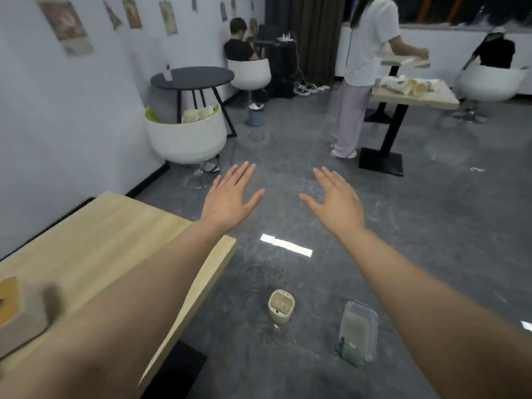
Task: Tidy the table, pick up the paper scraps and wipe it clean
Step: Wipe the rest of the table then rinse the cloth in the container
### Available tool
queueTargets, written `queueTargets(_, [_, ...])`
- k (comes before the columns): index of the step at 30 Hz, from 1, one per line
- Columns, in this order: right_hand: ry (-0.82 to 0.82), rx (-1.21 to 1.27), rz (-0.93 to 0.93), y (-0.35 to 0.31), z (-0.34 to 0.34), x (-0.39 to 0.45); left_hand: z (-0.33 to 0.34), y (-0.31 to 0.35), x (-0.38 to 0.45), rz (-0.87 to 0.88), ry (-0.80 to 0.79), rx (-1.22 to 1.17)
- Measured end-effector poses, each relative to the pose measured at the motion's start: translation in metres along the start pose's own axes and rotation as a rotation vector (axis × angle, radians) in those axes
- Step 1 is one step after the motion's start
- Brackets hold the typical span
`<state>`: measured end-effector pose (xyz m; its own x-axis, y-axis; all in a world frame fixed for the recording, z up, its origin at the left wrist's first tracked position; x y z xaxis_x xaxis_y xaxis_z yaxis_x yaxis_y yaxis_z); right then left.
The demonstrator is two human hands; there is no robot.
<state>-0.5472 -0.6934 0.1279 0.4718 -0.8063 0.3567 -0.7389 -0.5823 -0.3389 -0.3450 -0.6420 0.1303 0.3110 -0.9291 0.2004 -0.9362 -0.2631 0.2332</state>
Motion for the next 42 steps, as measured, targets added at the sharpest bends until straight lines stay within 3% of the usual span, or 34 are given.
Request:
queueTargets(17, [-0.221, 0.171, -0.423, -0.368, 0.1, -0.033, -0.143, -0.327, -0.232, -0.445, 0.046, 0.081])
queueTargets(25, [-0.282, 0.266, -0.591, -0.512, 0.147, -0.076, -0.191, -0.431, -0.344, -0.643, 0.11, 0.088])
queueTargets(34, [-0.473, 0.325, -0.739, -0.6, 0.194, -0.125, -0.182, -0.49, -0.433, -0.847, 0.084, -0.033])
queueTargets(42, [-0.718, 0.324, -0.819, -0.627, 0.241, -0.148, -0.15, -0.518, -0.438, -0.919, -0.029, -0.1])
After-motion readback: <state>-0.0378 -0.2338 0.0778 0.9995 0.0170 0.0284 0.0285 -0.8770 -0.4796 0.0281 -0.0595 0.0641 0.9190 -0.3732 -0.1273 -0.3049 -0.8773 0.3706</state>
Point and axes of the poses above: each hand's wrist, its own x-axis towards the middle knuckle, its own z-axis out of the palm, y = z × x, the point moved 7 cm from there along x, towards the middle knuckle, and after that the axes turned 12 degrees about -z, right-handed, at the moved point
